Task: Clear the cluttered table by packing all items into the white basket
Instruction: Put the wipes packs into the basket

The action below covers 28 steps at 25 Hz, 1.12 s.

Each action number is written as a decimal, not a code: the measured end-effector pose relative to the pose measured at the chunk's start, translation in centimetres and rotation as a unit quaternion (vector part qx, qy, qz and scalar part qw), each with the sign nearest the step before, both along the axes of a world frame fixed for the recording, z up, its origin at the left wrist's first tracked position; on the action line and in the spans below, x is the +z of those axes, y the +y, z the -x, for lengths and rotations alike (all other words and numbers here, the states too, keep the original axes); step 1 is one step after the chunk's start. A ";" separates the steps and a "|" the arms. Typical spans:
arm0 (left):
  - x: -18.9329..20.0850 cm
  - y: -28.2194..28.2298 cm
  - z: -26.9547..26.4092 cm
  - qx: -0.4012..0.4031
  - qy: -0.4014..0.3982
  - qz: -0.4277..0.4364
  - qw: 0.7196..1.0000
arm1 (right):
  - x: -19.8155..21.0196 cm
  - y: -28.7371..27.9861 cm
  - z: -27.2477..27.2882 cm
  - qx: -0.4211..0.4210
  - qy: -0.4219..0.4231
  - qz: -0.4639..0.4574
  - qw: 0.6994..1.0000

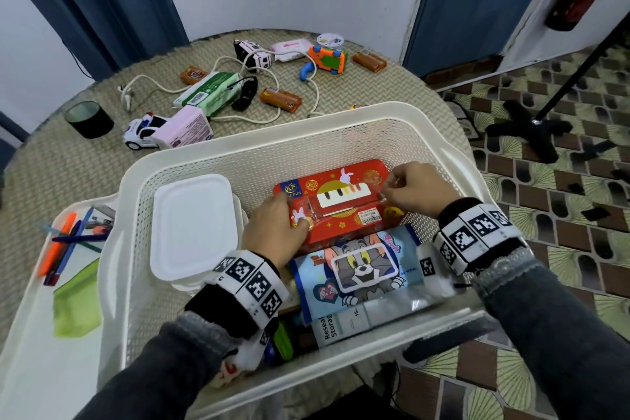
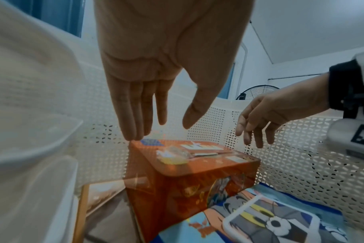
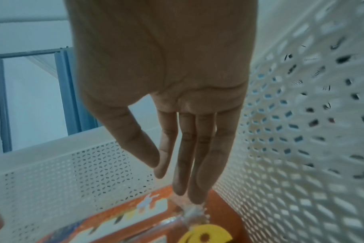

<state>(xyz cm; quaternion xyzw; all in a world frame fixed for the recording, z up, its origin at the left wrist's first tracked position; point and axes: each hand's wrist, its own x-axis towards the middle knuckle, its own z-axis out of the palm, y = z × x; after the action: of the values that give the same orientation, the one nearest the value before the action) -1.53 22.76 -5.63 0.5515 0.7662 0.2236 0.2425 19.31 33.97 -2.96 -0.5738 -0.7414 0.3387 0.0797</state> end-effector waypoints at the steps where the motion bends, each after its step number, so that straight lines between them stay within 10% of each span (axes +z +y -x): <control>1: 0.6 0.2 -0.1 -0.008 0.002 -0.013 1.000 | 0.5 -0.1 0.2 -0.009 0.027 0.005 1.000; 13: 11.1 7.4 -11.9 -0.195 -0.206 -0.174 0.943 | 10.3 -4.0 -10.1 -0.169 0.318 -0.085 0.929; 28: 11.2 20.1 -36.1 -0.436 -0.197 -0.065 0.875 | 3.7 -2.5 -34.0 -0.424 0.352 -0.133 0.824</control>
<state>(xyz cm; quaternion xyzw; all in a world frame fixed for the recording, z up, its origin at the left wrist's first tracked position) 34.58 42.86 5.61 0.7890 0.3675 0.2489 0.4248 53.28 31.49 0.70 -0.6573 -0.3850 0.3487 0.5460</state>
